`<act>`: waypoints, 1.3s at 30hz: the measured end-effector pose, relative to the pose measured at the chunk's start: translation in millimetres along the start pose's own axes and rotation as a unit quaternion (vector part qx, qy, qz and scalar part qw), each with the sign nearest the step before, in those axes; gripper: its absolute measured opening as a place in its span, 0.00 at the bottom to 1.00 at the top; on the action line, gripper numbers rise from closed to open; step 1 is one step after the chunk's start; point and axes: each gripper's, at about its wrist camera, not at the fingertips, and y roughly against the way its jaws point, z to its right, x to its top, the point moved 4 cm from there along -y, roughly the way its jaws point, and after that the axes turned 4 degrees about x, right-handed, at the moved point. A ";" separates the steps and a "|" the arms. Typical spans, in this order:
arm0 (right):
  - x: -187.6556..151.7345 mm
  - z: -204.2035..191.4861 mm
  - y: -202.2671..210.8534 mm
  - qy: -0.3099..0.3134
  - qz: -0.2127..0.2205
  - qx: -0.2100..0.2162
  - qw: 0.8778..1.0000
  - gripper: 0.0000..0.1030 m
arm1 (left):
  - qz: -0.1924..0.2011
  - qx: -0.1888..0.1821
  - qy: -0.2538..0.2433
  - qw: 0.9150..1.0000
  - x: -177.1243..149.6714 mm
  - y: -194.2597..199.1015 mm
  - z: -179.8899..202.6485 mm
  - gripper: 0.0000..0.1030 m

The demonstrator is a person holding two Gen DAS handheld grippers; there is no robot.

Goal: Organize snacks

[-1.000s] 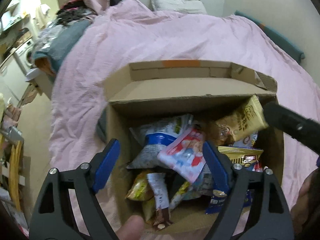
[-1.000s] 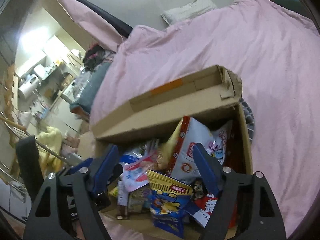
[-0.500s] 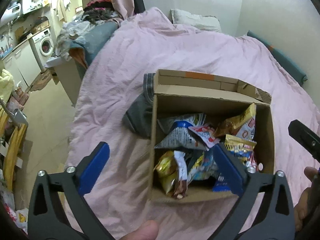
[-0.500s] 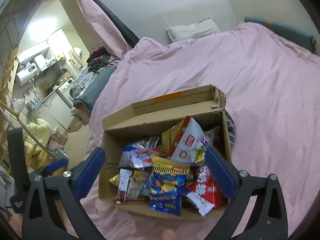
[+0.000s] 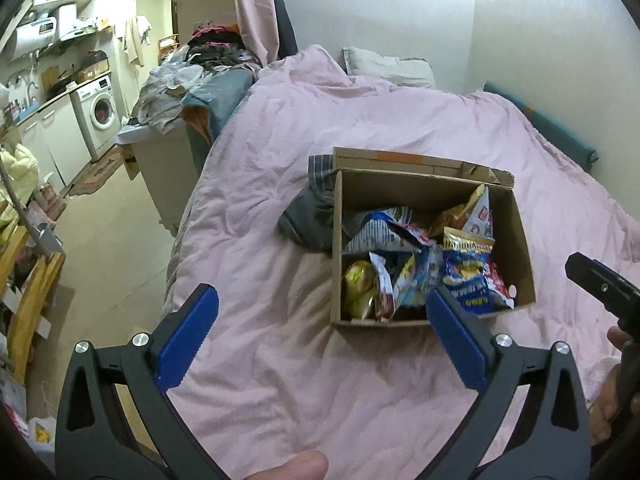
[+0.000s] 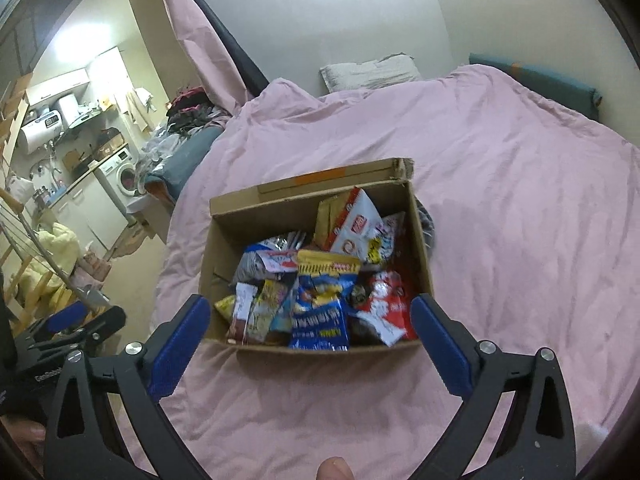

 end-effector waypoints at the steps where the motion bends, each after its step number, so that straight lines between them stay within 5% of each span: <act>1: -3.4 -0.7 4.3 -0.001 0.002 -0.002 1.000 0.99 | 0.002 0.003 0.000 1.000 -4.6 3.4 -2.1 1.00; 20: -51.8 -22.8 1.5 0.074 0.000 -0.083 0.994 1.00 | -0.009 0.007 0.035 0.999 -41.2 6.9 -19.9 1.00; 39: -56.9 -25.5 -5.4 0.083 -0.008 -0.094 0.992 1.00 | -0.006 -0.001 0.015 1.000 -45.5 1.7 -7.9 1.00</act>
